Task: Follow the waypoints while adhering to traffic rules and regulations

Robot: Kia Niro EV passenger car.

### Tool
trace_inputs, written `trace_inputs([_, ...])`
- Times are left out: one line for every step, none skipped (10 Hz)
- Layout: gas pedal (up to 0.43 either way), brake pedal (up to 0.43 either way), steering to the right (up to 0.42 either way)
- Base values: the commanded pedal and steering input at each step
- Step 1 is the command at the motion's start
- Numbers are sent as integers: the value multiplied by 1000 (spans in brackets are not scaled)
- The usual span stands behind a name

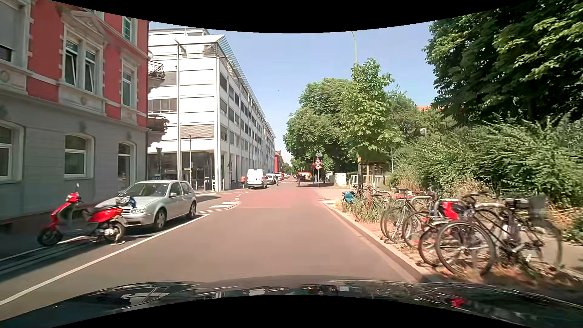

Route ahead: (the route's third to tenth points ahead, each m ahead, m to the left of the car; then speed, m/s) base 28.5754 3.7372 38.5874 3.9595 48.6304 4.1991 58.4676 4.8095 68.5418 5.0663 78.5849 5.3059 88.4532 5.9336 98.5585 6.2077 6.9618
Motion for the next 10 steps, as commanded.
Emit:
trace_inputs([0, 0, -1])
trace_inputs([0, 0, -1])
trace_inputs([0, 0, -1])
trace_inputs([0, 0, -1])
trace_inputs([0, 0, -1])
trace_inputs([0, 0, -1])
trace_inputs([28, 0, -1])
trace_inputs([47, 0, -1])
trace_inputs([47, 0, -1])
trace_inputs([47, 0, -1])
